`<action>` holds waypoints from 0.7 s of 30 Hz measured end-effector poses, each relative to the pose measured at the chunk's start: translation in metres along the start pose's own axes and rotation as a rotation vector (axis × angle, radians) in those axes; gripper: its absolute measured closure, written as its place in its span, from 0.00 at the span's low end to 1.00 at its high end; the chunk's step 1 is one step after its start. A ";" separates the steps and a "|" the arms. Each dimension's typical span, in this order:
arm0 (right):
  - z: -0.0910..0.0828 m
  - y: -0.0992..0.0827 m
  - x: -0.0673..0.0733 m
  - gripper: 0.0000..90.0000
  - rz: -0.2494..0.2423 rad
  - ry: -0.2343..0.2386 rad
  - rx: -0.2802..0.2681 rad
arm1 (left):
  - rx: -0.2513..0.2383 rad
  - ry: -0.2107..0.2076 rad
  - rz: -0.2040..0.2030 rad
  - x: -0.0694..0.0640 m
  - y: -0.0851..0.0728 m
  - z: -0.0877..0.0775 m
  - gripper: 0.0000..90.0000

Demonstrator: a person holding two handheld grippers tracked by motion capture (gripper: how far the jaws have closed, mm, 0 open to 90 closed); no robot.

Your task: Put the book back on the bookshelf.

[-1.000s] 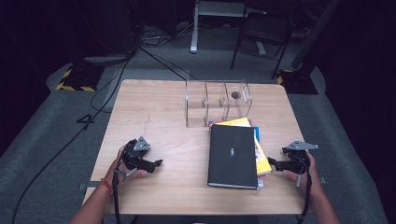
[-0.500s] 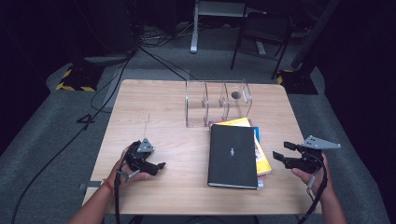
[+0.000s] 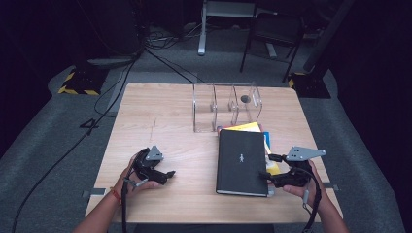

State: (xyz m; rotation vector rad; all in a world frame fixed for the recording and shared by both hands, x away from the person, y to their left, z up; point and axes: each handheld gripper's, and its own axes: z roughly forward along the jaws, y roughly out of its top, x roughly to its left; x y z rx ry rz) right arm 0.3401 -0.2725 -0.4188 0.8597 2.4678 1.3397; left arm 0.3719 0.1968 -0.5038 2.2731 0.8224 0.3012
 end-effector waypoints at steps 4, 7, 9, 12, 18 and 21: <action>0.001 -0.001 0.000 0.21 0.030 0.016 0.009 | 0.002 0.004 -0.004 -0.002 0.001 0.001 0.14; 0.004 -0.004 -0.005 0.18 0.085 0.054 0.018 | 0.003 0.004 -0.005 -0.004 0.002 0.002 0.14; 0.007 -0.005 -0.009 0.16 0.105 0.086 0.026 | 0.005 0.005 -0.002 -0.004 0.003 0.002 0.14; 0.010 -0.004 -0.010 0.16 0.120 0.130 0.039 | 0.005 0.003 -0.004 -0.006 0.003 0.002 0.14; 0.013 -0.005 -0.008 0.14 0.116 0.155 0.040 | 0.005 -0.006 0.007 -0.010 0.006 0.005 0.14; 0.012 -0.006 -0.007 0.14 0.105 0.153 0.031 | 0.006 -0.017 0.020 -0.013 0.010 0.008 0.14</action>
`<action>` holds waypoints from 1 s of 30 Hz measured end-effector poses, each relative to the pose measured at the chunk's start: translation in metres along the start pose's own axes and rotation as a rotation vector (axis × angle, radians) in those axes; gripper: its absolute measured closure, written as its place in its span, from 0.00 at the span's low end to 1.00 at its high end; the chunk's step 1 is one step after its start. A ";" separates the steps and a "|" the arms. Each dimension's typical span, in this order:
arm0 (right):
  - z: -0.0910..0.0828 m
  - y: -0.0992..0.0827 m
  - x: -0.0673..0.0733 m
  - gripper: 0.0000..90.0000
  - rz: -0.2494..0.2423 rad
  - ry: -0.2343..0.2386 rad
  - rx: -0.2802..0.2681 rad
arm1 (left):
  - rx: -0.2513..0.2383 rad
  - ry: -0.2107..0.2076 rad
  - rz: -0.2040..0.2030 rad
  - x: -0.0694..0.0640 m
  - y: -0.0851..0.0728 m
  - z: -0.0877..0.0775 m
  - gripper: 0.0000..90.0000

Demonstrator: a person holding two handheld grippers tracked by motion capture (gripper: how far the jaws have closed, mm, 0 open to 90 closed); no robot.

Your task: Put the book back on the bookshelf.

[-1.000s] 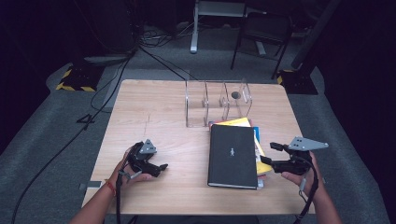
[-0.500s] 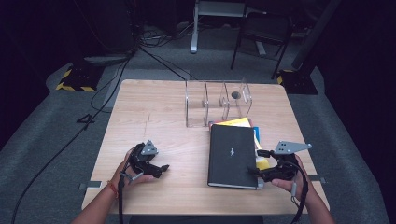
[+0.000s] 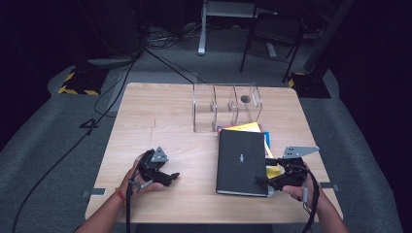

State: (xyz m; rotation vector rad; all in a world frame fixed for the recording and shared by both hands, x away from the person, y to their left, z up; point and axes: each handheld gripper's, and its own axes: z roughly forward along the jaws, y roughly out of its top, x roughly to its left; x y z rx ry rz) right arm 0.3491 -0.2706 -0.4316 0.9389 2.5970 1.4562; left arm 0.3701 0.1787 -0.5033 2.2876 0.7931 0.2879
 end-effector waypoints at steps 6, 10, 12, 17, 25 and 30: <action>0.001 -0.001 0.000 0.14 -0.018 0.001 -0.013 | -0.005 -0.019 -0.001 -0.003 0.012 0.010 0.15; 0.003 0.001 0.000 0.14 -0.020 -0.006 -0.019 | -0.019 -0.074 0.001 -0.007 0.023 0.019 0.18; 0.004 0.002 0.000 0.14 -0.029 -0.014 -0.016 | -0.038 -0.162 -0.027 -0.009 0.031 0.023 0.22; 0.005 0.003 -0.001 0.14 -0.036 -0.012 -0.021 | -0.114 -0.279 -0.014 -0.020 0.051 0.024 0.22; 0.005 0.004 -0.002 0.14 -0.040 -0.011 -0.017 | -0.224 -0.376 -0.022 -0.031 0.076 0.017 0.22; 0.005 0.005 -0.002 0.14 -0.045 -0.013 -0.016 | -0.221 -0.388 -0.013 -0.035 0.082 0.020 0.21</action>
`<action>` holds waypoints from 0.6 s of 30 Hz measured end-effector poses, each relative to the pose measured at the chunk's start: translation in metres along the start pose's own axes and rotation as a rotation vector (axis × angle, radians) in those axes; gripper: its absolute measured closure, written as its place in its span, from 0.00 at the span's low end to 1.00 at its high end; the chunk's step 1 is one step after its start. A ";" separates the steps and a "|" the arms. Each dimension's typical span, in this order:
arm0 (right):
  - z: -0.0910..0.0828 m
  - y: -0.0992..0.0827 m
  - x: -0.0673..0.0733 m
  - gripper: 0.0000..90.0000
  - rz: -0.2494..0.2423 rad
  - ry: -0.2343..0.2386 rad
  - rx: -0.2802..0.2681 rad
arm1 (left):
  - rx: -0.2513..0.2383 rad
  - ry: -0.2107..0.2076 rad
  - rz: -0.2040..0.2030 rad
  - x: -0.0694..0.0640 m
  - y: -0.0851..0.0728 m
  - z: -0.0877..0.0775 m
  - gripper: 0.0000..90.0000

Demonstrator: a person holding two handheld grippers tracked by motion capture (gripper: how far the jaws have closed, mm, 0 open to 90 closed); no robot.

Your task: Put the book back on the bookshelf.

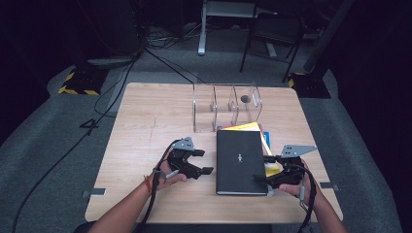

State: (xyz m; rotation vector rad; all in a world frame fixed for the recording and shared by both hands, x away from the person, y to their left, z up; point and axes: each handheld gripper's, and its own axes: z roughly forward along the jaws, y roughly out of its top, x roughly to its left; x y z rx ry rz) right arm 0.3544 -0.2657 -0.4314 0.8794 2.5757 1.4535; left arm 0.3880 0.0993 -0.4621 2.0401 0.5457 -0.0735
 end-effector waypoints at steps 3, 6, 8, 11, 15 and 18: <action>0.000 0.000 0.000 0.14 -0.002 0.001 0.000 | 0.007 0.056 -0.001 0.001 0.000 0.003 0.20; 0.000 0.001 0.000 0.14 -0.012 -0.002 -0.002 | 0.034 0.150 0.003 0.009 -0.002 0.002 0.21; 0.000 0.001 0.001 0.15 -0.022 -0.007 -0.003 | 0.064 0.202 -0.001 0.018 -0.004 0.004 0.22; 0.000 0.002 0.002 0.19 -0.034 -0.015 -0.011 | 0.093 0.218 -0.003 0.024 -0.006 0.016 0.23; 0.000 0.002 0.003 0.20 -0.047 -0.017 -0.024 | 0.071 0.208 0.007 0.024 -0.003 0.029 0.26; 0.000 0.002 0.003 0.21 -0.049 -0.015 -0.032 | 0.053 0.218 0.014 0.024 -0.001 0.034 0.28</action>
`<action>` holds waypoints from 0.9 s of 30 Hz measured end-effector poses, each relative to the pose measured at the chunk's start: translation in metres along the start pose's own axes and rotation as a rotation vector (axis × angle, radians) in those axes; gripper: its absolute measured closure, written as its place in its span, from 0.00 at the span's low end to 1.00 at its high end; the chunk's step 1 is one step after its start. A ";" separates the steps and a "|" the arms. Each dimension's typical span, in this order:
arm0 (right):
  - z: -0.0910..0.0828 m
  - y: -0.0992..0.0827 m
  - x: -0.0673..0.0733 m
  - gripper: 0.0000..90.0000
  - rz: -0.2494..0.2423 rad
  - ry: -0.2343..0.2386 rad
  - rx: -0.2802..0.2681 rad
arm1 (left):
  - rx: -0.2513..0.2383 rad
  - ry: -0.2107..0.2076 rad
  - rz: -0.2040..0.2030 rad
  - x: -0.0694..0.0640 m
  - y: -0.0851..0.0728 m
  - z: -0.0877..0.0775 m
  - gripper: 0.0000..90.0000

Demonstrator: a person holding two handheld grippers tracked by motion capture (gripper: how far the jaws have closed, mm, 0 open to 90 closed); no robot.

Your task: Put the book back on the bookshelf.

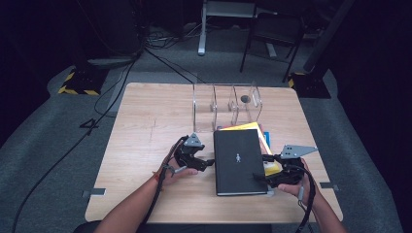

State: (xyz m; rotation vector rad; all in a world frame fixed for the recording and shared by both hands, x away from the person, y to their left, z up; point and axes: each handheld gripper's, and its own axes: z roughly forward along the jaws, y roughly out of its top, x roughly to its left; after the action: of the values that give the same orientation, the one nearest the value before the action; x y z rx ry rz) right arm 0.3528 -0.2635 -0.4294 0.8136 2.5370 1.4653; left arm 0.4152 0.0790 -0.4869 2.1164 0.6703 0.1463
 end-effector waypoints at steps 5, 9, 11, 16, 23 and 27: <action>0.000 -0.001 -0.001 0.21 -0.001 0.005 -0.011 | -0.018 0.005 -0.014 0.002 0.000 0.004 0.30; 0.000 -0.001 -0.001 0.22 -0.004 0.005 -0.018 | -0.029 -0.026 0.034 0.000 0.001 0.005 0.47; 0.001 0.000 -0.001 0.23 -0.010 0.003 -0.019 | -0.032 -0.042 0.085 -0.005 0.001 0.006 0.69; 0.003 0.002 -0.003 0.24 -0.005 0.002 -0.023 | -0.040 -0.028 0.152 -0.010 0.002 0.006 0.92; 0.004 0.006 -0.006 0.29 0.004 -0.010 -0.033 | -0.040 0.006 0.147 -0.012 0.004 0.003 0.95; 0.005 0.008 -0.006 0.30 -0.005 -0.015 -0.034 | -0.044 0.012 0.138 -0.011 0.005 0.000 0.97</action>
State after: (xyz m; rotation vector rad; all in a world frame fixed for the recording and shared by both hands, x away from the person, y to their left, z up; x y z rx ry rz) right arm 0.3630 -0.2595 -0.4262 0.8094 2.4938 1.4908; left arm 0.4083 0.0710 -0.4811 2.1207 0.5229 0.2482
